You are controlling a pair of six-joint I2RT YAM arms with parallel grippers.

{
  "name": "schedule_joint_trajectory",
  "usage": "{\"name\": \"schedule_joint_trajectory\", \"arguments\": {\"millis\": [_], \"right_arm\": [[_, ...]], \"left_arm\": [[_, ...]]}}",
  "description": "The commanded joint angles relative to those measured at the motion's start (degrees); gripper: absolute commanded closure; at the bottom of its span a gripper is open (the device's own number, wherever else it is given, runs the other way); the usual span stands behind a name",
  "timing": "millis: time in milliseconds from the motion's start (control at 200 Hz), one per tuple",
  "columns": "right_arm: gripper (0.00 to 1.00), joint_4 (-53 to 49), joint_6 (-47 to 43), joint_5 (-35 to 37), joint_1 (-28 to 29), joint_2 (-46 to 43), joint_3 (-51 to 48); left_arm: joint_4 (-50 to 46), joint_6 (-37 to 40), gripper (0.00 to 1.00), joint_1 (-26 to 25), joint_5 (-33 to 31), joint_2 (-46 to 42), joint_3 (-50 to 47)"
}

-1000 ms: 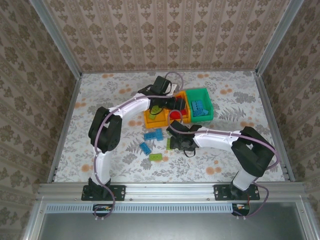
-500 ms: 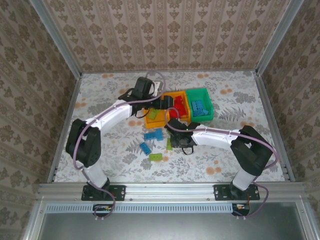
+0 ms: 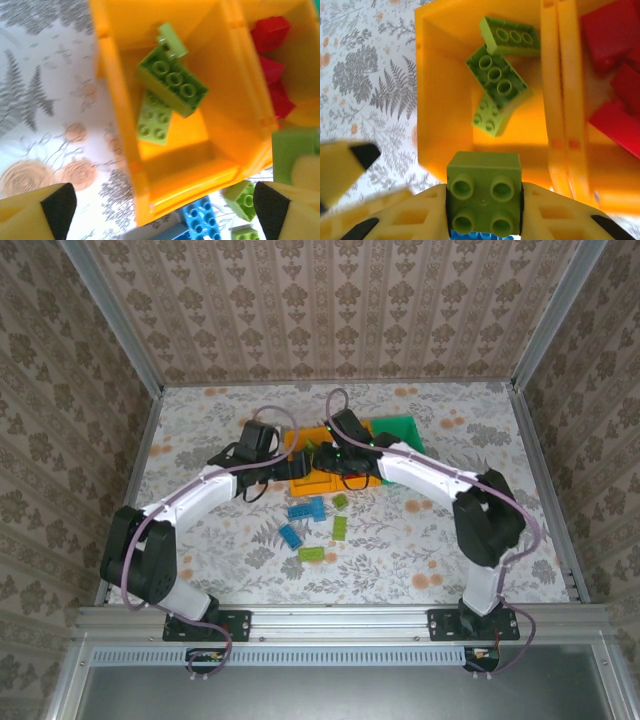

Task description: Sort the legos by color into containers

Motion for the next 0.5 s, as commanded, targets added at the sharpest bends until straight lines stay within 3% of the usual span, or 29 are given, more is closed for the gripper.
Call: {"name": "schedule_joint_trajectory", "arguments": {"millis": [0, 155, 260, 495], "right_arm": [[0.66, -2.60, -1.17, -3.65, -0.73, 5.15, 5.88], [0.61, -5.06, -1.24, -3.62, -1.44, 9.62, 10.89], [0.50, -6.55, -1.26, -3.40, -1.57, 11.49, 12.92], [0.36, -6.43, -0.82, -3.90, -1.55, 11.06, 13.15]], "left_arm": [[-2.41, -1.50, 0.01, 0.23, -2.24, -3.48, -2.64], [-4.44, -1.37, 0.00, 0.71, -4.00, -6.30, -5.76], [-5.48, -1.78, 0.00, 0.65, -4.32, -7.78, -7.83], [-5.80, -2.87, 0.00, -0.63, -3.72, -9.20, -11.36]]}}
